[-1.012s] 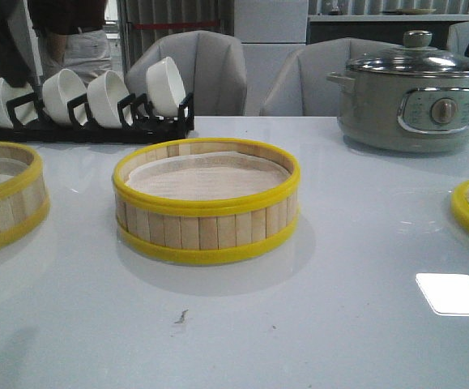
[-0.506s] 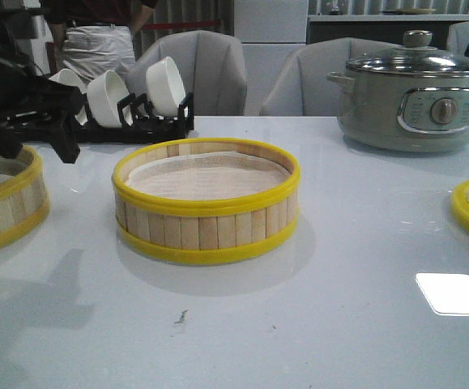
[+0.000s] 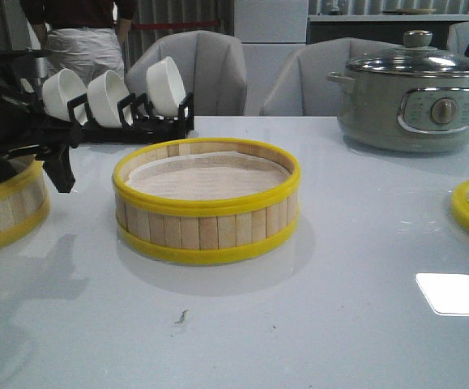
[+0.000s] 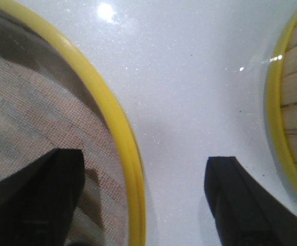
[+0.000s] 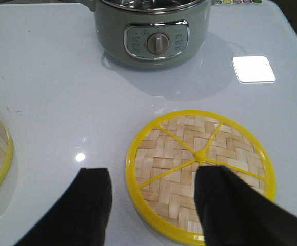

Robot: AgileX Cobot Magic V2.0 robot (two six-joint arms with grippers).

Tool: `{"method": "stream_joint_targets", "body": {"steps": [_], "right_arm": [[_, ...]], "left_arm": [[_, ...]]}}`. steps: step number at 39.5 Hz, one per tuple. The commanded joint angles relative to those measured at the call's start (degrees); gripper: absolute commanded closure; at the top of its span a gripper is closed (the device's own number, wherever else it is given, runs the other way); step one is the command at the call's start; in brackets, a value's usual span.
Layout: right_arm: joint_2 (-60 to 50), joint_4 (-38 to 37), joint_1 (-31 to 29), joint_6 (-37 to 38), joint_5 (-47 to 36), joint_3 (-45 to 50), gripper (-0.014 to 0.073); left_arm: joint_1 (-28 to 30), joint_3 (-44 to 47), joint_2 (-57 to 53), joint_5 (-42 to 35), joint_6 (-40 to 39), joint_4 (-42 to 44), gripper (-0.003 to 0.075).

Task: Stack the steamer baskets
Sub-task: 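Reach the left gripper down and grasp the rim of the nearby bamboo basket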

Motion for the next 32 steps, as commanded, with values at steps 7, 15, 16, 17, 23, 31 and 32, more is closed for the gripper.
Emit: {"method": "stream_joint_targets", "body": {"steps": [7, 15, 16, 17, 23, 31, 32], "right_arm": [[-0.34, 1.70, -0.13, -0.05, -4.16, -2.18, 0.0117], [-0.34, 1.76, -0.13, -0.05, -4.16, -2.18, 0.0117], [-0.34, 1.76, -0.13, -0.05, -4.16, -2.18, 0.0117], [-0.34, 1.76, -0.13, -0.05, -4.14, -2.12, 0.0117], [-0.34, 1.76, -0.13, -0.05, -4.01, -2.11, 0.0117], [-0.34, 1.76, -0.13, -0.05, -4.01, -2.11, 0.0117], [-0.34, 1.76, -0.13, -0.05, -4.01, -2.11, 0.0117]], "left_arm": [[0.15, -1.79, -1.60, -2.01, -0.30, -0.14, 0.0181], [0.15, -1.79, -1.17, -1.44, -0.30, -0.14, 0.0181], [0.15, -1.79, -1.17, -1.44, -0.30, -0.14, 0.0181], [0.15, -1.79, -1.17, -1.44, -0.30, -0.14, 0.0182], [0.15, -1.79, -1.17, -1.44, -0.30, -0.14, 0.0272], [0.15, -1.79, -1.17, -1.29, -0.30, -0.14, 0.0653], [0.15, -1.79, -1.17, -1.29, -0.30, -0.14, 0.0637]]}}
